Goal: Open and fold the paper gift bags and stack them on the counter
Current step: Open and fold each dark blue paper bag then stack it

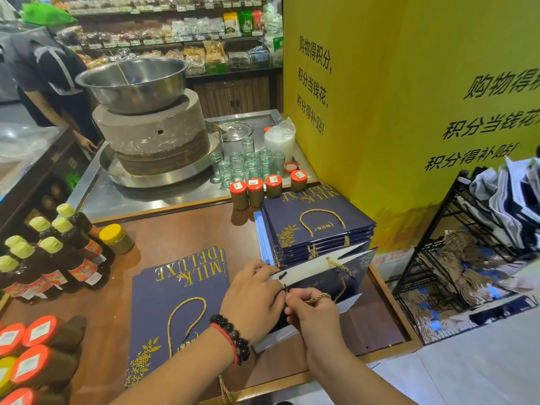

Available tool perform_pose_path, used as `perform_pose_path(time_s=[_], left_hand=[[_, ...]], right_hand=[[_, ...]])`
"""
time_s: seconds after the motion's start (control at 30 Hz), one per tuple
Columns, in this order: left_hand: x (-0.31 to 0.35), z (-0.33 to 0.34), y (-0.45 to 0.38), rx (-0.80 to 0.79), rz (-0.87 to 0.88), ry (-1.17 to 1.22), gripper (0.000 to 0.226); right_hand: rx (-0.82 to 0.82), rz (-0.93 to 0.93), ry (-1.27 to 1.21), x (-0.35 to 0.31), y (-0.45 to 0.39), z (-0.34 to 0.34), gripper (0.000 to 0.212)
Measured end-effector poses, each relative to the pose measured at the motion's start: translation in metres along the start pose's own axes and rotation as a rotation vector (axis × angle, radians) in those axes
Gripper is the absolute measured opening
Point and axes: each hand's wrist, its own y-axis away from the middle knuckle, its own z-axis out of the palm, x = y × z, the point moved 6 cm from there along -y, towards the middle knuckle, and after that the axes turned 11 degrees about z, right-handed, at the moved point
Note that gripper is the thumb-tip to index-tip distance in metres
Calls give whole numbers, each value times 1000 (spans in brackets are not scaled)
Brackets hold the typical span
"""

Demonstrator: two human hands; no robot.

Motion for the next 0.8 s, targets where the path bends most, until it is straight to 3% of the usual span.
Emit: perform_pose_path(time_s=[0.23, 0.4, 0.53, 0.67, 0.73, 0.8], left_hand=[[2, -2, 0, -63, -8, -6, 44], [2, -3, -1, -56, 4, -28, 55], [4, -3, -2, -95, 3, -32, 44], [3, -3, -2, -103, 27, 0, 38], [3, -3, -2, -45, 70, 11, 33], [3, -4, -1, 36, 106, -5, 32]], right_hand=[[-12, 95, -125, 5, 2, -4, 9], [-33, 123, -211, 7, 8, -7, 15], [-77, 95, 21, 6, 11, -8, 25], [-162, 203, 427, 8, 14, -13, 29], [-164, 92, 630, -9, 16, -17, 31], [-138, -153, 691, -42, 25, -17, 32]])
